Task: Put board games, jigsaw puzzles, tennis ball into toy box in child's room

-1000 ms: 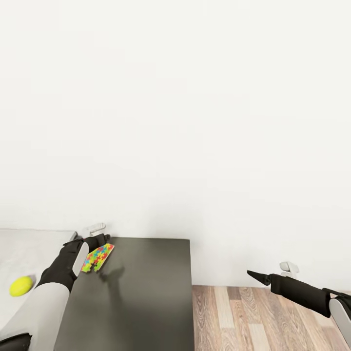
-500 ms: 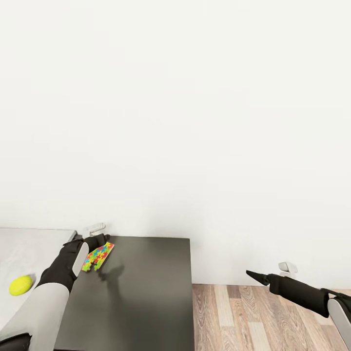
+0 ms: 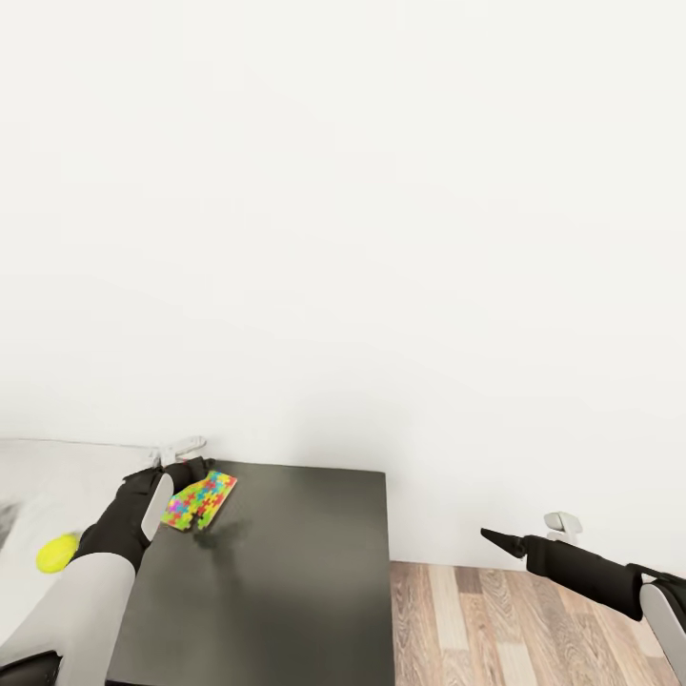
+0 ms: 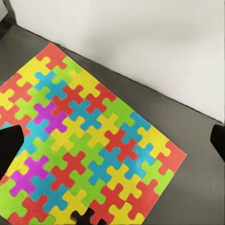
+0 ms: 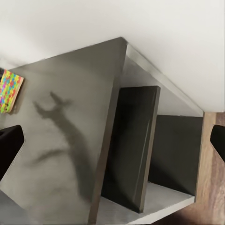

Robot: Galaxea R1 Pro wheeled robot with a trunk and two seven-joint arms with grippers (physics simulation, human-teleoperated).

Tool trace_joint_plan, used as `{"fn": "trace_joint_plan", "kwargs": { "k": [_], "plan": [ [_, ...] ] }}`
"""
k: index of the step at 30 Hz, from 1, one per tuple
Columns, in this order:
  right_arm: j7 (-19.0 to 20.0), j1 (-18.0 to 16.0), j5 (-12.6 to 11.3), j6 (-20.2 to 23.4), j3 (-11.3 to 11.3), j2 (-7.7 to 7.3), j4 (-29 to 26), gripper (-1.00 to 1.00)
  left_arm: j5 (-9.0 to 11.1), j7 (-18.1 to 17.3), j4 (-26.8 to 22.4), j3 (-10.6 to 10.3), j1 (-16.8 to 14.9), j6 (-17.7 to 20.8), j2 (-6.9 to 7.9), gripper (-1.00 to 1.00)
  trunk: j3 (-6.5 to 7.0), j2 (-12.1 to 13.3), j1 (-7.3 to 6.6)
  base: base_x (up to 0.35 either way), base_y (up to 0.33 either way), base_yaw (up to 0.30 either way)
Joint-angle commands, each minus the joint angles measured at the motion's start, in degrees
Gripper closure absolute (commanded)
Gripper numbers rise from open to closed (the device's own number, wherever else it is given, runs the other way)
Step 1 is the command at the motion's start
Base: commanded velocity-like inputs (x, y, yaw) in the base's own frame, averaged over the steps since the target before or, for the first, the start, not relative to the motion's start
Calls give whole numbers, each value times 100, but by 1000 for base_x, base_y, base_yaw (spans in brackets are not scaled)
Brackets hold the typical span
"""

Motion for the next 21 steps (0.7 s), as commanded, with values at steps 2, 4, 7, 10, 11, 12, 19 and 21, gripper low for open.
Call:
{"fn": "trace_joint_plan", "kwargs": {
  "k": [2,4,7,10,11,12,19,21],
  "plan": [
    [17,-5,-6,32,-7,0,-4,-100,59,27,-6,1,-4,30,0,-100,-11,-11,5,143,149,263],
    [18,-6,-6,32,-7,-1,-4,-100,59,27,-6,-1,-4,30,0,-100,-11,-11,5,77,80,272],
    [17,-5,-6,32,-7,-1,-4,-100,59,27,-6,-4,-4,30,0,-100,-11,-11,5,31,33,194],
    [15,-5,-6,32,-7,0,-4,-100,59,27,-6,-6,-4,30,0,-100,-11,-11,5,10,11,66],
    [15,-6,-6,32,-7,0,-4,-100,59,27,-6,-7,-4,30,0,-100,-11,-11,5,5,5,30],
    [17,-6,-6,32,-7,2,-4,-100,59,27,-6,-7,-4,30,0,-100,-11,-11,5,3,3,19],
    [11,-6,-6,32,-7,5,-4,-100,59,25,-6,-8,-4,30,-3,-100,-11,-11,5,91,-14,5],
    [11,-6,-6,32,-7,5,-4,-100,59,26,-6,-8,-4,30,-3,-100,-11,-11,5,111,-63,1]
  ]
}}
